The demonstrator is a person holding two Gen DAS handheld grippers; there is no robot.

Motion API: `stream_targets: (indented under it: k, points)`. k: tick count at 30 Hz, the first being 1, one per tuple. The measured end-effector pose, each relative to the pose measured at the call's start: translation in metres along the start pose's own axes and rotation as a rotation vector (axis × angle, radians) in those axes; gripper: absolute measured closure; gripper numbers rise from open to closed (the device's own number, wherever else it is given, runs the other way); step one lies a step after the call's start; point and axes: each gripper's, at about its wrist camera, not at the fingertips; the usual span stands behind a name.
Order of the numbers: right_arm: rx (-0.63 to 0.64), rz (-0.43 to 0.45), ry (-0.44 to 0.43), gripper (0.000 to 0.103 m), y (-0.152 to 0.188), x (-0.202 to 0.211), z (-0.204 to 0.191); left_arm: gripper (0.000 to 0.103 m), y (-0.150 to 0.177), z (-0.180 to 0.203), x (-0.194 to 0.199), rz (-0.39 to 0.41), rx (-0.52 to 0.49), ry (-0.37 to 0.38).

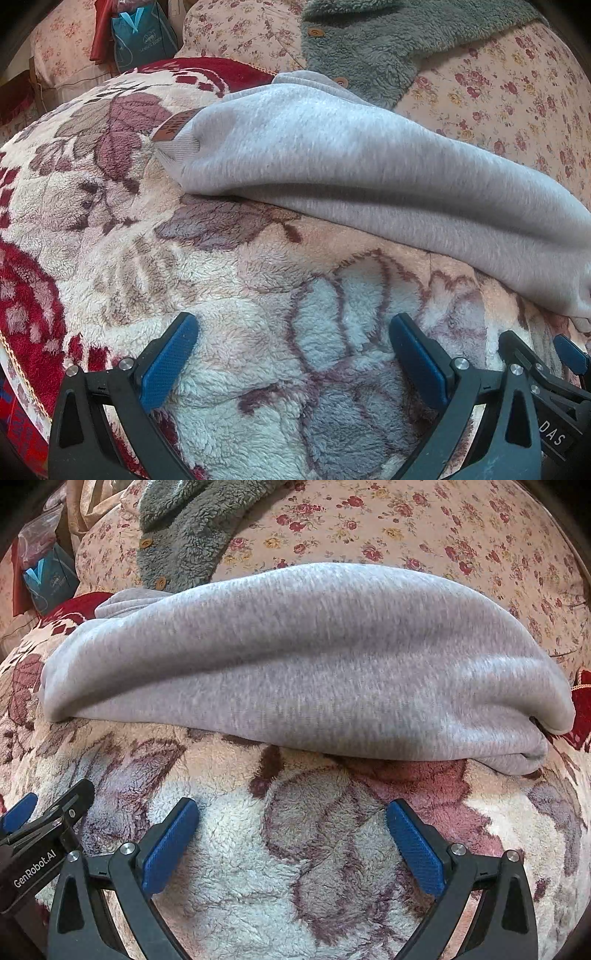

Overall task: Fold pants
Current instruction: 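Lay the grey sweatpants flat on the blanket and position both tools above them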

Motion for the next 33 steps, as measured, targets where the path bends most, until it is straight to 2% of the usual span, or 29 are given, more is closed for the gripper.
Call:
stream_targets:
  k: [17, 20, 24, 30, 33]
  points:
    - [0.0, 0.0, -0.001, 0.0, 0.008, 0.003, -0.011, 0.0, 0.001, 0.001, -0.001, -0.016, -0.003, 0.002]
    - [0.015, -0.012, -0.037, 0.0, 0.006, 0.006, -0.007, 0.0, 0.001, 0.001, 0.002, -0.024, -0.006, 0.007]
    - [0.097, -0.024, -0.073, 0.0, 0.01, 0.012, 0.001, 0.0, 0.005, 0.001, 0.014, -0.016, -0.003, 0.022]
    - [0.079, -0.078, -0.173, 0.0, 0.011, 0.042, 0.039, 0.0, 0.009, 0.016, 0.045, 0.034, -0.018, 0.044]
    - [0.046, -0.03, -0.251, 0.0, 0.013, 0.065, 0.067, 0.0, 0.009, 0.03, 0.062, 0.073, -0.049, 0.019]
Point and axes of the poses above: each gripper's, at about its wrist camera, not at the fingertips, and x roughly against the way its jaws point, z to its right, y to its underside, and after that the axes turned 5 degrees about -z, right-handed
